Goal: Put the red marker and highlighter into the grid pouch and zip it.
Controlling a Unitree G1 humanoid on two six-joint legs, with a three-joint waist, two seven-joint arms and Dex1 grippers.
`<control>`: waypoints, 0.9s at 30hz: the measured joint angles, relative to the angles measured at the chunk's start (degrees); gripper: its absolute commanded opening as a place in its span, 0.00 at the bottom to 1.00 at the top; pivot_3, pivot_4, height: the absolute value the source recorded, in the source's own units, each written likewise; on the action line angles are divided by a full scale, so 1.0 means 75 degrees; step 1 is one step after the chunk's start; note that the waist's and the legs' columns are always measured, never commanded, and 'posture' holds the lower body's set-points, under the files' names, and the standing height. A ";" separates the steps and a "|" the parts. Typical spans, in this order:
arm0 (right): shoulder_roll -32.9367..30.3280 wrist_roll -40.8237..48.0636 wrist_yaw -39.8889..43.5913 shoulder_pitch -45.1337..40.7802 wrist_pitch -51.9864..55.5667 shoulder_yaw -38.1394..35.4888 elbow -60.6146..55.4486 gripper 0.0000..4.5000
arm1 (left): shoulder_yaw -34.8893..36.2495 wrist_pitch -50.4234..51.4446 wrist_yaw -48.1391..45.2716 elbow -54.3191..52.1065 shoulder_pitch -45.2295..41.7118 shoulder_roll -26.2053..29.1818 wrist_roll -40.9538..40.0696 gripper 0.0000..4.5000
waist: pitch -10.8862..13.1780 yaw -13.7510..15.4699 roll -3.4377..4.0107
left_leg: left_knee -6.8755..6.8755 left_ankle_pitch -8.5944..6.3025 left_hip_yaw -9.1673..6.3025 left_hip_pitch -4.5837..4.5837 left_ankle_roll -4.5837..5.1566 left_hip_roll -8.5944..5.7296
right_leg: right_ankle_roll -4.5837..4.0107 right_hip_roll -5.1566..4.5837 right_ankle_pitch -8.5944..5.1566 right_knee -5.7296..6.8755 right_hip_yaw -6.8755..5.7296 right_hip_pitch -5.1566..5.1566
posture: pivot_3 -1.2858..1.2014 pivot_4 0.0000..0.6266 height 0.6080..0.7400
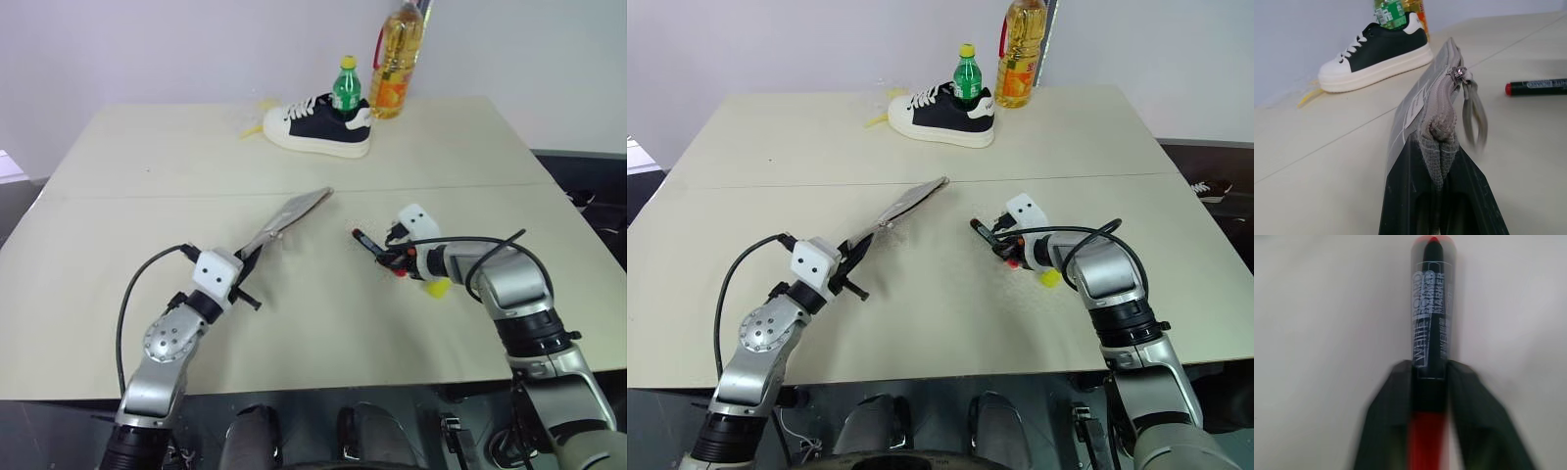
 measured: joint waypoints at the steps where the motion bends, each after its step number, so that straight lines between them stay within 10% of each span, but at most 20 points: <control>1: -0.0082 -0.0060 0.0051 0.0000 -0.0238 0.0120 0.0000 0.07 | 0.0002 0.0000 0.0014 0.0002 -0.0003 -0.0014 -0.0006 0.00 | 0.0002 -0.0001 0.0003 | 0.0000 0.0000 0.0001 0.0000 0.0000 0.0000 | 0.0000 0.0000 0.0000 0.0001 0.0000 -0.0001 | 0.52 0.24 0.74; 10: -0.1273 -0.1430 0.0772 -0.0786 -0.4947 0.0827 0.0055 0.07 | 0.0002 0.0003 -0.0273 0.0001 0.0015 -0.0018 -0.0215 0.00 | 0.0013 -0.0020 -0.0002 | -0.0002 0.0001 0.0008 0.0003 -0.0001 0.0004 | 0.0003 0.0011 -0.0001 0.0000 0.0002 -0.0004 | 0.52 0.24 0.74; 27: -0.1063 -0.2225 0.1147 -0.0824 -0.5927 0.0987 0.0571 0.07 | -0.0003 0.0039 -0.0417 -0.0130 0.0093 -0.0026 -0.0306 0.00 | 0.0015 -0.0002 -0.0003 | 0.0003 0.0001 0.0012 0.0003 -0.0002 0.0002 | 0.0002 0.0004 0.0000 0.0001 0.0002 0.0000 | 0.52 0.24 0.74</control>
